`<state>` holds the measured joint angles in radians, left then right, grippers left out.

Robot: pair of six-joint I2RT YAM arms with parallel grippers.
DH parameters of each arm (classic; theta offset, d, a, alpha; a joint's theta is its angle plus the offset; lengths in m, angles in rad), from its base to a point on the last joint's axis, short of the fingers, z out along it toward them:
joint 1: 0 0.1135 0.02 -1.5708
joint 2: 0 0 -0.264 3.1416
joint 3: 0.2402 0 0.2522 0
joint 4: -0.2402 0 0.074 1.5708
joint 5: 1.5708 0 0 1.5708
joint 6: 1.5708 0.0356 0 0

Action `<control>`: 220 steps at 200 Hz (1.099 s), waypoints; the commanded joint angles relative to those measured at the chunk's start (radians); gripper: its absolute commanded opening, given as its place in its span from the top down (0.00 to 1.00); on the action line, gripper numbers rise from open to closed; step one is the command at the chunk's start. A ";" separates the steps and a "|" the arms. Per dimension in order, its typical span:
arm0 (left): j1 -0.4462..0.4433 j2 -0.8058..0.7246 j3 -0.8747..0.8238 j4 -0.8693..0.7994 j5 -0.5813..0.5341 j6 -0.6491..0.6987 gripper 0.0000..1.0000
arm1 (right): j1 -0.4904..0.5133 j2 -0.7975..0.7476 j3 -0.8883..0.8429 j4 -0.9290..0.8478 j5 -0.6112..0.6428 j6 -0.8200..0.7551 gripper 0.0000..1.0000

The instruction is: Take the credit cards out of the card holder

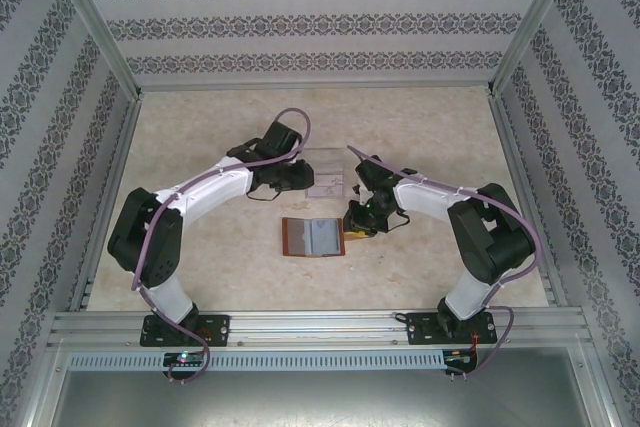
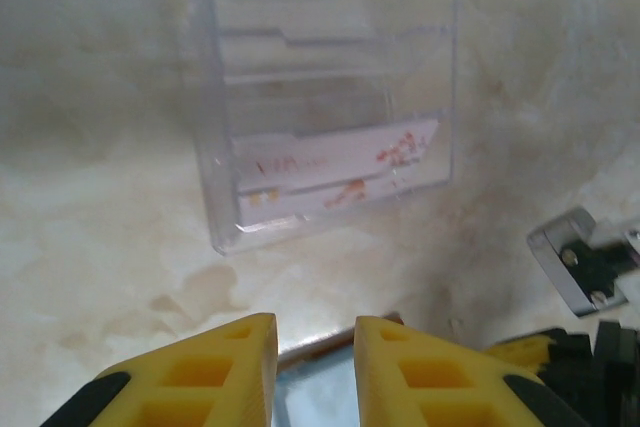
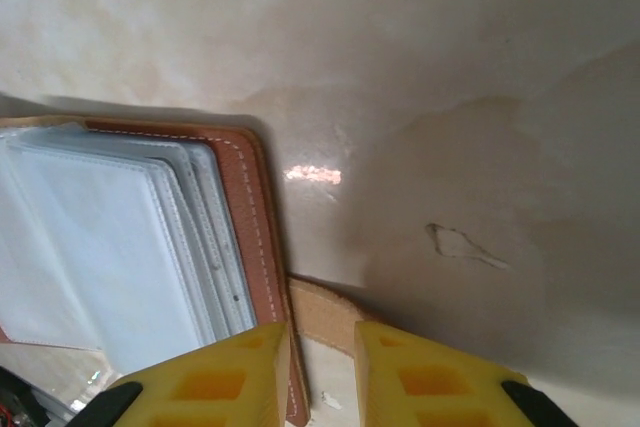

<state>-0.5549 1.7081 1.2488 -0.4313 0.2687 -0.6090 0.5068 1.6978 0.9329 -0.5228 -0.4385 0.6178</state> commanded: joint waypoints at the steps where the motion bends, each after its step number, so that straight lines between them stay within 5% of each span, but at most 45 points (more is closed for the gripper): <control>1: -0.027 -0.019 -0.023 0.023 0.049 -0.058 0.73 | 0.010 0.026 -0.006 -0.033 0.041 -0.035 0.74; 86: -0.148 0.069 -0.035 -0.012 0.171 -0.165 0.72 | 0.015 0.042 -0.013 -0.025 0.043 -0.048 0.75; 220: -0.206 0.141 -0.015 -0.164 0.083 -0.184 0.67 | 0.014 0.046 -0.031 -0.003 0.026 -0.054 0.75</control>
<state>-0.7490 1.8553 1.2179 -0.5072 0.4023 -0.7910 0.5087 1.7180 0.9306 -0.5259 -0.4271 0.5865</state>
